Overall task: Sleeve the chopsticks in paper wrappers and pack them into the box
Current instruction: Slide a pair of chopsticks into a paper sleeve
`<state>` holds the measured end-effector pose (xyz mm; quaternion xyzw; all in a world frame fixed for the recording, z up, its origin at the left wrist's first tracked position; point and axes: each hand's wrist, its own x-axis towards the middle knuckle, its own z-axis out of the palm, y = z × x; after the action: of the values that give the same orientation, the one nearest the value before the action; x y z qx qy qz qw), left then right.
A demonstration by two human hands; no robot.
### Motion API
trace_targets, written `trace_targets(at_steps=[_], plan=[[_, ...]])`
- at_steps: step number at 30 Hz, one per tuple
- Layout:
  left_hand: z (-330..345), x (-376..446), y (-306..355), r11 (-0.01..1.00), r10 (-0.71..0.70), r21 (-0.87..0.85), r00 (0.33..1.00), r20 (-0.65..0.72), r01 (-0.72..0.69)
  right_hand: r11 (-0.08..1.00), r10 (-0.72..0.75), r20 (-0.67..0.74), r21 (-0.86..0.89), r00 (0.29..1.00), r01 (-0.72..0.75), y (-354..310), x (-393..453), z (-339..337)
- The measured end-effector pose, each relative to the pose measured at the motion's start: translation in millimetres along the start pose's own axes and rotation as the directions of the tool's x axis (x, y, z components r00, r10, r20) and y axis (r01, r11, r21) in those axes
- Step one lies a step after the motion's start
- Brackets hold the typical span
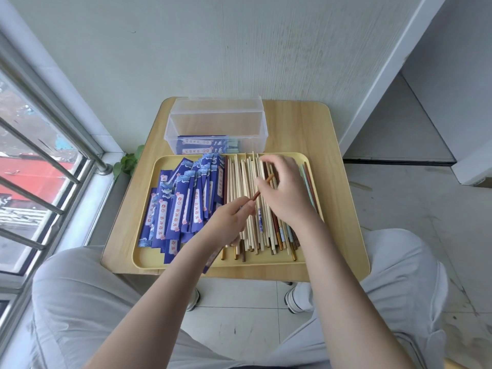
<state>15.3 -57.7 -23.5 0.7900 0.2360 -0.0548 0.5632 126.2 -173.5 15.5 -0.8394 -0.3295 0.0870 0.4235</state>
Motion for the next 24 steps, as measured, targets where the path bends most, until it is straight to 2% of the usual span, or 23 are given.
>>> trace_targets(at_steps=[2,3,6,8,10,17,20,24], plan=[[-0.5,-1.2,-2.3,0.986,-0.075,-0.149,0.997,0.017,0.077,0.994,0.105,-0.111,-0.024,0.988,-0.108,10.2,-0.4,-4.9],[-0.4,-1.8,-3.3,0.969,-0.107,-0.221,0.994,0.010,0.107,0.977,0.173,-0.095,-0.109,0.980,-0.183,17.2,-0.6,-7.8],[1.1,-2.8,-5.1,0.932,-0.202,-0.321,0.977,-0.074,0.168,0.859,0.390,0.123,-0.407,0.912,-0.312,35.6,-5.3,-5.6],[4.9,-1.4,-6.4,0.913,-0.241,-0.360,0.966,-0.090,0.194,0.808,0.473,0.192,-0.483,0.860,-0.337,40.4,-9.0,1.8],[8.4,0.7,-6.9,0.891,-0.261,-0.401,0.963,-0.070,0.213,0.777,0.516,0.198,-0.517,0.833,-0.359,42.8,-10.5,9.0],[20.3,8.1,-5.1,0.829,-0.259,-0.518,0.966,-0.020,0.212,0.795,0.485,0.163,-0.492,0.859,-0.356,39.3,-11.3,13.1],[21.2,10.5,-5.5,0.836,-0.266,-0.504,0.964,-0.027,0.216,0.831,0.440,0.178,-0.452,0.880,-0.324,39.7,-13.6,13.6],[21.0,12.8,-6.6,0.842,-0.275,-0.488,0.961,-0.022,0.230,0.833,0.449,0.210,-0.451,0.868,-0.322,40.1,-12.3,15.4]])
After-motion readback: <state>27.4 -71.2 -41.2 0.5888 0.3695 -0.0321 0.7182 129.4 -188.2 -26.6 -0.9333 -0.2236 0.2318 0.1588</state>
